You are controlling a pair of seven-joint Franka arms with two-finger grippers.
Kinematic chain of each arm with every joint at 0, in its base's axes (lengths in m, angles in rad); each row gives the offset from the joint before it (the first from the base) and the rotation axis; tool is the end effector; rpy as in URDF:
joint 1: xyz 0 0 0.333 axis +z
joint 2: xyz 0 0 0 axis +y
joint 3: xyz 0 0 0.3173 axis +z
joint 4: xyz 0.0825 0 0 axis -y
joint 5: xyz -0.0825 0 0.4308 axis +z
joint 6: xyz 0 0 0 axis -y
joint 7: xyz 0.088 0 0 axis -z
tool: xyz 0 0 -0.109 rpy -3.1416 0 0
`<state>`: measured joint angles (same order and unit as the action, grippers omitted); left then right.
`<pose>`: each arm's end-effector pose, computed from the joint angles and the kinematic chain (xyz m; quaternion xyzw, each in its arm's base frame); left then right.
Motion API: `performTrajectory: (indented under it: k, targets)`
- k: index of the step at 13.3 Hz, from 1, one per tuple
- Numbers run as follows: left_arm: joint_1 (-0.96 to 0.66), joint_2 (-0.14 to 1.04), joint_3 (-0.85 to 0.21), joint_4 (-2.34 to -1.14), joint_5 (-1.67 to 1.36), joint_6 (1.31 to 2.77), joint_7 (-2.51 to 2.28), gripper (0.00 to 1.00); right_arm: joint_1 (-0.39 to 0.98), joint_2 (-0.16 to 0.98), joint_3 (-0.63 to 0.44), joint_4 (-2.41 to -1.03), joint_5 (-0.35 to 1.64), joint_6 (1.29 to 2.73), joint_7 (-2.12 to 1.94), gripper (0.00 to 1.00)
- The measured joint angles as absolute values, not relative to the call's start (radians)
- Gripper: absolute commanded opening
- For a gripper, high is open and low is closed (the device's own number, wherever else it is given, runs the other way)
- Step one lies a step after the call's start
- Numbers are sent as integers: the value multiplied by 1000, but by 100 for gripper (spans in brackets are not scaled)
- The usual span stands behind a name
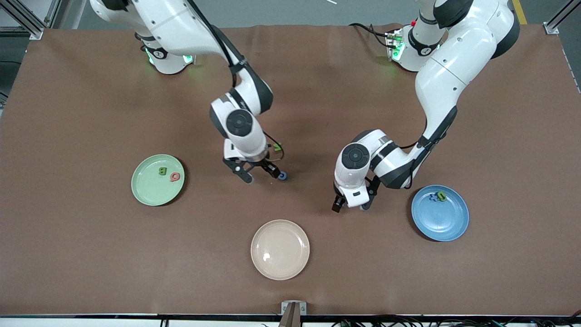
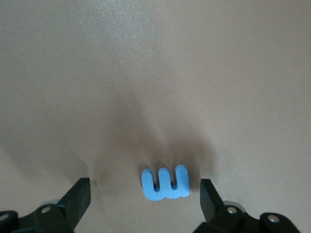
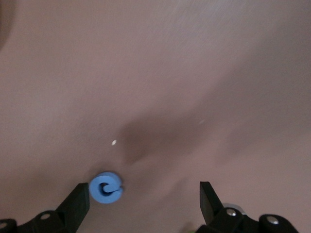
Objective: Sort upper and lower case letters into plates
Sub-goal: 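Carry the m toward the blue plate while the right gripper grasps the e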
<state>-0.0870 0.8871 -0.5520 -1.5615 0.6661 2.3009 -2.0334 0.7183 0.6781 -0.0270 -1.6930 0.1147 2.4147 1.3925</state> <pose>0.6239 -0.3852 0.1423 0.8479 0.5287 0.0378 0.0037 0.5496 0.4578 0.1718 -0.9245 0.3794 0.0153 0.0345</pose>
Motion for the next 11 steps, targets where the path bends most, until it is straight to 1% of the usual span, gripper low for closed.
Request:
performTrajectory:
  k: [1,3,5,8,9,10,11]
  targets:
    - [-87,888,-552,-1556,666,2301,-2044,98,729,720,-28,-1651,115,2415,1421,100]
    - [-87,893,-552,-1546,666,2301,-2047,97,738,766,-30,-1599,115,2415,1467,99]
    - [-87,900,-551,-1542,666,2301,-2050,95,739,789,-32,-1569,115,2412,1494,92]
    - [-89,912,-540,-1538,666,2301,-2053,82,741,807,-32,-1551,110,2410,1502,81]
    - [-90,913,-540,-1535,666,2301,-2053,74,743,812,-32,-1547,109,2410,1503,78]
    - [-91,913,-540,-1534,666,2300,-2053,62,745,816,-33,-1542,108,2409,1503,74]
    - [-91,913,-540,-1532,666,2301,-2053,42,747,816,-33,-1538,106,2402,1504,69]
